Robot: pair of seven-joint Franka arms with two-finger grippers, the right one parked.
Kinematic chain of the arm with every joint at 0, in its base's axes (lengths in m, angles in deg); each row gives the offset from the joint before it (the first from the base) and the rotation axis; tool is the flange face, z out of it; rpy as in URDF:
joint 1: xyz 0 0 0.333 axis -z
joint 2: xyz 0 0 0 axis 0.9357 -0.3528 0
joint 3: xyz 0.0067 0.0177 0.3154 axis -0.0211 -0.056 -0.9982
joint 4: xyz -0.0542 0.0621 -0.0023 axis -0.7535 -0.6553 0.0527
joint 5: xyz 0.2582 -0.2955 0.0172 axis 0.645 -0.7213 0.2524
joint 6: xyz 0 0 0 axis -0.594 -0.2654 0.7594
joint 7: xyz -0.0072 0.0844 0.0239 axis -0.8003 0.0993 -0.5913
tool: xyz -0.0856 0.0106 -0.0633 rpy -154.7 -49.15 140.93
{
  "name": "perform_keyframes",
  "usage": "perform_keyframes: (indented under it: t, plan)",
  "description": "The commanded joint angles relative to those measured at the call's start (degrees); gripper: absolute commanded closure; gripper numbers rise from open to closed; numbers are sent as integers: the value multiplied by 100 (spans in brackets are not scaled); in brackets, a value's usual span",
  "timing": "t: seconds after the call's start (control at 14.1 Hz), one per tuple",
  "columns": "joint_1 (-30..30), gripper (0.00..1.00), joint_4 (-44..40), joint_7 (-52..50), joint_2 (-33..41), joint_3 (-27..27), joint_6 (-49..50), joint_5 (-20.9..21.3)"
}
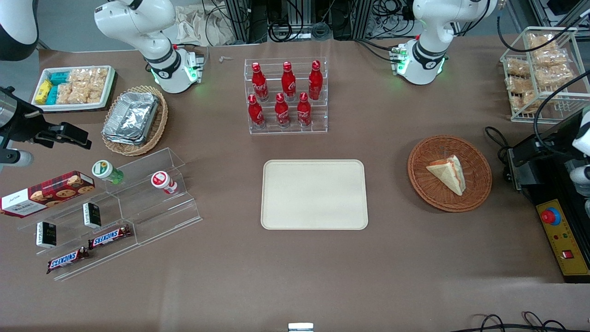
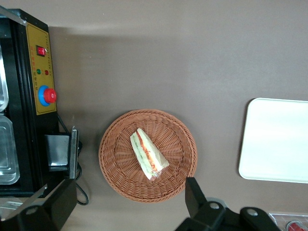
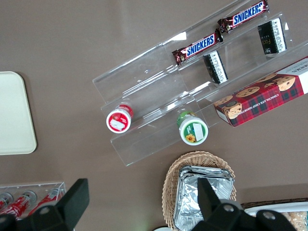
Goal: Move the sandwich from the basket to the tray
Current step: 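Move the left gripper toward the wrapped sandwich in the wicker basket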
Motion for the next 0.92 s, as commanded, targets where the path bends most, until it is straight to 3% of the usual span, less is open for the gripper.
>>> perform_keyframes:
  t: [0.0,0.5,0.85]
  plan:
    - [-5,0,-193,250,-36,-20,182,14]
    - [-5,0,0,172,-18,-20,515,31]
    - [-23,0,1472,-47,604,-37,-149,14]
